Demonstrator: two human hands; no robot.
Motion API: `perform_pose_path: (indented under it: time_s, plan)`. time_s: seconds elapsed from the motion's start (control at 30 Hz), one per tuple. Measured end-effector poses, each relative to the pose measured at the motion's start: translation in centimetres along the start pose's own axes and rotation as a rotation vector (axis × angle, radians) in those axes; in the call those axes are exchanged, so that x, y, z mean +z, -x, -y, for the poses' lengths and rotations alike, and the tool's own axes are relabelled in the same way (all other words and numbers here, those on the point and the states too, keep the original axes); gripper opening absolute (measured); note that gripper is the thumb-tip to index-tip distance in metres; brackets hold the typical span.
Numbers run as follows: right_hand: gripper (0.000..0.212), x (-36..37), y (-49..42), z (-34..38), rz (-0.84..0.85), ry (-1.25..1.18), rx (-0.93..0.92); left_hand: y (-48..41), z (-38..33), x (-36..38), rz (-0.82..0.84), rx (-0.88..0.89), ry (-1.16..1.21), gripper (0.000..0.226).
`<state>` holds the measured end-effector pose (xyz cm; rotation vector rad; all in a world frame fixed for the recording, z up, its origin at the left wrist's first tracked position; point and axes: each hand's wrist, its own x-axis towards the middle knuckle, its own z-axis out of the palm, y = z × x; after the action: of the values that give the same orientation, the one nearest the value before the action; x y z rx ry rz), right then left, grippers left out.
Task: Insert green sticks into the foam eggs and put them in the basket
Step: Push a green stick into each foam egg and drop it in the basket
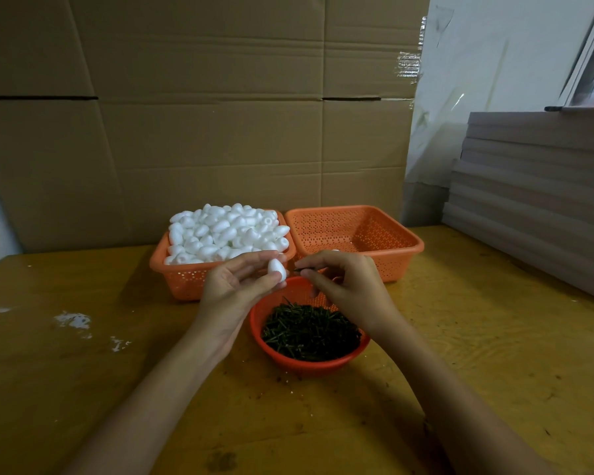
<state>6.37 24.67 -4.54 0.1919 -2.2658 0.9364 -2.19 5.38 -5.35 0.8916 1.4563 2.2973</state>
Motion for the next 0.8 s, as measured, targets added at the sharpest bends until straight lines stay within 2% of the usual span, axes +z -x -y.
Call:
perform_pose_path:
  time_s: [0.53, 0.8]
  plan:
    - [0.012, -0.05, 0.03, 0.01, 0.001, -0.056, 0.014, -0.05, -0.1, 0.03, -0.004, -0.014, 0.038, 0.026]
    - [0.012, -0.09, 0.02, 0.03, -0.002, -0.055, 0.01, -0.08, -0.02, -0.12, -0.002, -0.009, 0.037, 0.035]
